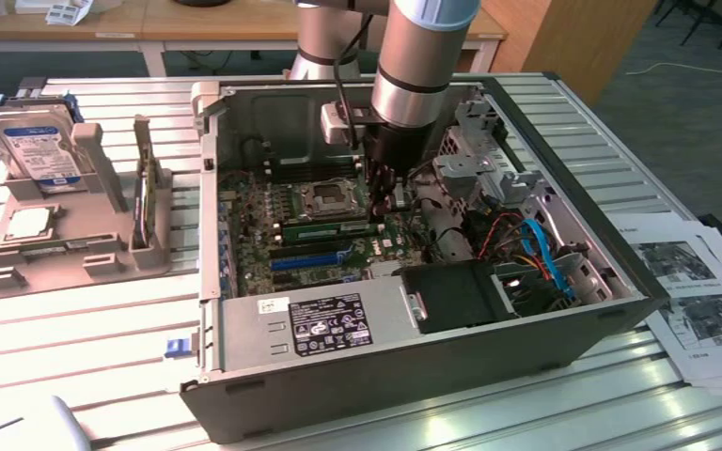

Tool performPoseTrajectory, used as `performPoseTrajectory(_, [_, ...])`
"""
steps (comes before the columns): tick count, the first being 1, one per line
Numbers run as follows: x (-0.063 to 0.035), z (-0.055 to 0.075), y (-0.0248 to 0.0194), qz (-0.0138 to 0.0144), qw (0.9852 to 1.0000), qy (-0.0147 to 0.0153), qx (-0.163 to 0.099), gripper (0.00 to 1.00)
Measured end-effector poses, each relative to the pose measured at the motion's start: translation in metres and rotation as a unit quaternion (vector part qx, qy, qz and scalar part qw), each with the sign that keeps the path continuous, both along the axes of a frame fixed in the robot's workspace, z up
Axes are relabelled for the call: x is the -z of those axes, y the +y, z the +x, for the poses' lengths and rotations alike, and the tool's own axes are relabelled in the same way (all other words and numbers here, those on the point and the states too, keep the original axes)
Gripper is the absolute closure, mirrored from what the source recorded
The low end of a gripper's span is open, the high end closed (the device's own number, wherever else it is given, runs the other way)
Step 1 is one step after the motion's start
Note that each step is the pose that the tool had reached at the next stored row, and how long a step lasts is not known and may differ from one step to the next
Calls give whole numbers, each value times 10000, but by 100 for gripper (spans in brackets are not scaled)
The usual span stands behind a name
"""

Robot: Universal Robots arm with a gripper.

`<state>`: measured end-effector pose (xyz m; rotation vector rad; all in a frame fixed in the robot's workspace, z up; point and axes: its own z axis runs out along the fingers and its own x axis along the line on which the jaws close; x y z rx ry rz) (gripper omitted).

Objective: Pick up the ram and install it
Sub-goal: 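Press down the ram until it locks into place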

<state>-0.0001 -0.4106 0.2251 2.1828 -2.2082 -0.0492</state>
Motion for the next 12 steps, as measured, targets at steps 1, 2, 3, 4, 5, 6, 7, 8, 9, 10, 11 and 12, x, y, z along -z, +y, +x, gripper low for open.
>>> performPoseTrajectory(1, [0,0,0,0,10000,0,0,90])
performPoseTrajectory(2, [2,0,0,0,10000,0,0,90])
performPoseTrajectory(3, [5,0,0,0,10000,-1,0,90])
performPoseTrajectory(4, [7,0,0,0,10000,0,0,90])
performPoseTrajectory(5, [8,0,0,-1,10000,0,0,90])
performPoseTrajectory(6, [11,0,0,-1,10000,0,0,90])
performPoseTrajectory(7, [13,0,0,0,10000,0,0,90])
performPoseTrajectory(8, [13,0,0,0,10000,0,0,90])
performPoseTrajectory(9, [13,0,0,0,10000,0,0,90])
performPoseTrajectory(10, [14,0,0,0,10000,0,0,90])
performPoseTrajectory(11, [14,0,0,0,10000,0,0,90])
performPoseTrajectory(12, [14,0,0,0,10000,0,0,90])
